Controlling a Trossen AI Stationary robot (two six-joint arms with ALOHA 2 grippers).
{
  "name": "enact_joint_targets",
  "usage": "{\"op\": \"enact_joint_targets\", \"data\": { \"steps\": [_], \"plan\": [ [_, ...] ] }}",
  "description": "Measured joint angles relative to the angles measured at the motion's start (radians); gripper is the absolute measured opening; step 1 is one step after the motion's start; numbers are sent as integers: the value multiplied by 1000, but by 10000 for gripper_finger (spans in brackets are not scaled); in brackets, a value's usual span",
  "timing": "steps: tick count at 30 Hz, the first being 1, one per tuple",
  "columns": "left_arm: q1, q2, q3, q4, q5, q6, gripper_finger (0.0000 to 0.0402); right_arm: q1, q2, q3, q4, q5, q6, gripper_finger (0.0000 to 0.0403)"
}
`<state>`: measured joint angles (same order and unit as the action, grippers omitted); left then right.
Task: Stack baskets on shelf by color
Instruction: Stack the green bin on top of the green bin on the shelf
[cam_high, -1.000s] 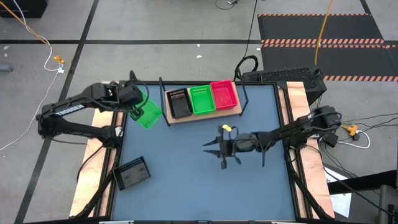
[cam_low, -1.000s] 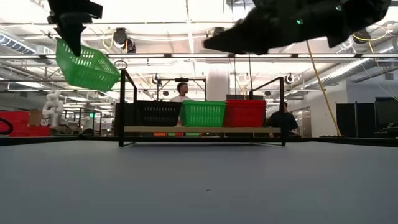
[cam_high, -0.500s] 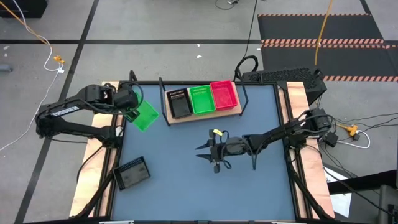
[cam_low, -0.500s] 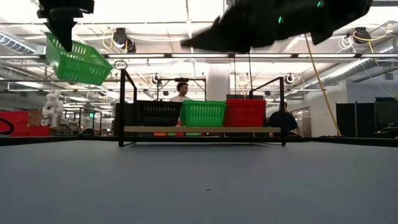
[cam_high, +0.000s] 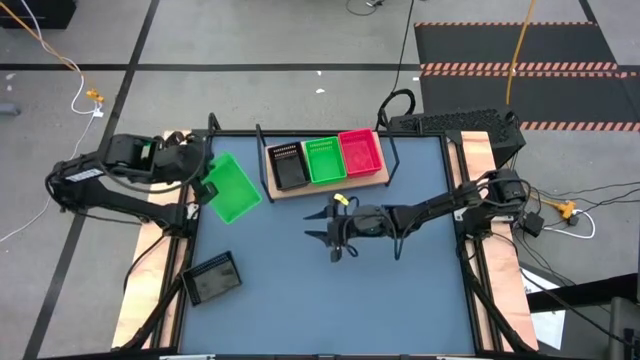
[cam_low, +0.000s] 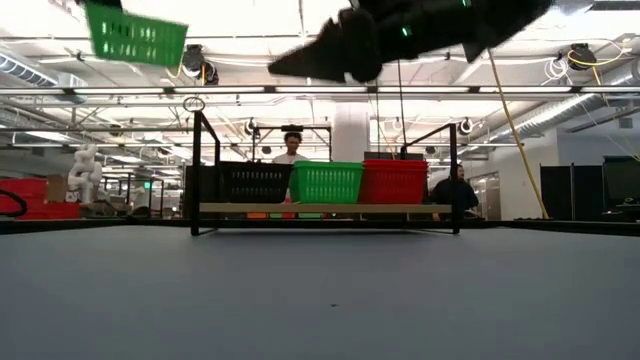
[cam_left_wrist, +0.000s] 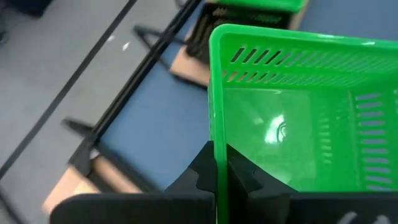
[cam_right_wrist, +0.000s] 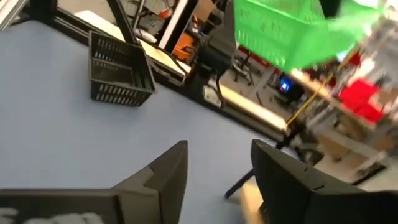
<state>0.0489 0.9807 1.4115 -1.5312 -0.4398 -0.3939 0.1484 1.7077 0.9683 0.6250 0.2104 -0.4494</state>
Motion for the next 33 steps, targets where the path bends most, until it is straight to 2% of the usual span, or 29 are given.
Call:
{"op": "enact_joint_targets", "data": {
  "steps": [3,9,12,15,17,20,24,30,33],
  "plan": [
    [-39,1,-1,87,10,-1,6,7,0,67,-76,-1,-77,189],
    [-113,37,-89,407,-4,36,4,33,-1,184,-334,8,-126,215],
    [-141,93,-132,465,-15,52,8,80,-16,208,-420,89,-208,220],
    [-163,156,-158,496,-68,22,7,157,-56,211,-449,211,-280,221],
    [-173,208,-162,501,-92,12,4,205,-85,211,-450,239,-322,221],
    [-181,281,-163,562,-114,10,9,243,-116,211,-424,213,-372,222],
    [-182,358,-163,683,-111,78,10,208,-117,212,-470,198,-387,222],
    [-182,425,-163,780,-101,103,11,144,-117,211,-611,79,-287,222],
    [-177,436,-162,795,-64,104,13,122,-115,211,-658,69,-279,222]
  ]
}}
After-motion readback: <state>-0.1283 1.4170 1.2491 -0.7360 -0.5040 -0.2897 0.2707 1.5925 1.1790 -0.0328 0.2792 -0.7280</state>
